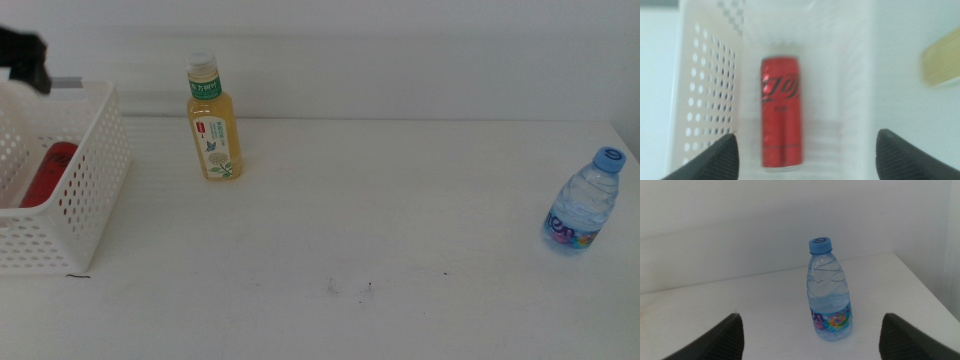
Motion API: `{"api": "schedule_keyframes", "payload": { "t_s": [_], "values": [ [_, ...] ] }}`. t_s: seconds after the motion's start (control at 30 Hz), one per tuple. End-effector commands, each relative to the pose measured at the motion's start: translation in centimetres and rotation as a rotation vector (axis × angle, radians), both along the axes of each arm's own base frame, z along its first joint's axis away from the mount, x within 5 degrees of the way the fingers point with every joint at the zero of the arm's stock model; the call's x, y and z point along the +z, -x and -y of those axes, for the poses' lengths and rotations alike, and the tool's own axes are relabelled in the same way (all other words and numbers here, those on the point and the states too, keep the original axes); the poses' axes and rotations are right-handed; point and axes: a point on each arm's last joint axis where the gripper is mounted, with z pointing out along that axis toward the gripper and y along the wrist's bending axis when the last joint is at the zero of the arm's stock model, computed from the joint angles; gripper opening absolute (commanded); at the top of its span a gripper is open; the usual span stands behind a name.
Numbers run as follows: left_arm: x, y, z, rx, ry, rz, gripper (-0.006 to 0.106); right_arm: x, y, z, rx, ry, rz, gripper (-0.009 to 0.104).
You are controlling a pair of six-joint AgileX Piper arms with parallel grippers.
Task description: Use arms to grab the bottles and put them into the dustbin to the left of the table.
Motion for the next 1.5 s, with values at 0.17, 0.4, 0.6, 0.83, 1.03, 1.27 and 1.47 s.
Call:
{"api": "schedule_keyframes", "payload": {
  "t_s": [0.17,0.4,0.6,0.83,1.03,1.27,1.47],
  "values": [
    [0.7,9.9,8.5,0.018,-0.003,0.470,0.094,0.0,0.0,0.0,-0.005,0.008,0.010,0.086],
    [-8.0,16.1,10.7,-0.147,0.190,0.673,0.094,0.0,0.0,0.0,-0.005,0.008,0.010,0.086],
    [-12.5,16.8,10.6,-0.237,0.258,0.726,0.094,0.0,0.0,0.0,-0.005,0.008,0.010,0.086],
    [-14.1,16.3,10.7,-0.275,0.234,0.787,0.094,0.0,0.0,0.0,-0.005,0.008,0.010,0.086],
    [-13.8,16.3,10.8,-0.288,0.233,0.812,0.094,0.0,0.0,0.0,-0.005,0.008,0.010,0.086],
    [-13.7,16.2,10.6,-0.295,0.185,0.837,0.094,0.0,0.0,0.0,-0.005,0.008,0.010,0.086],
    [-13.5,15.9,9.7,-0.216,0.119,0.867,0.094,0.0,0.0,0.0,-0.005,0.008,0.010,0.086]
  ]
}}
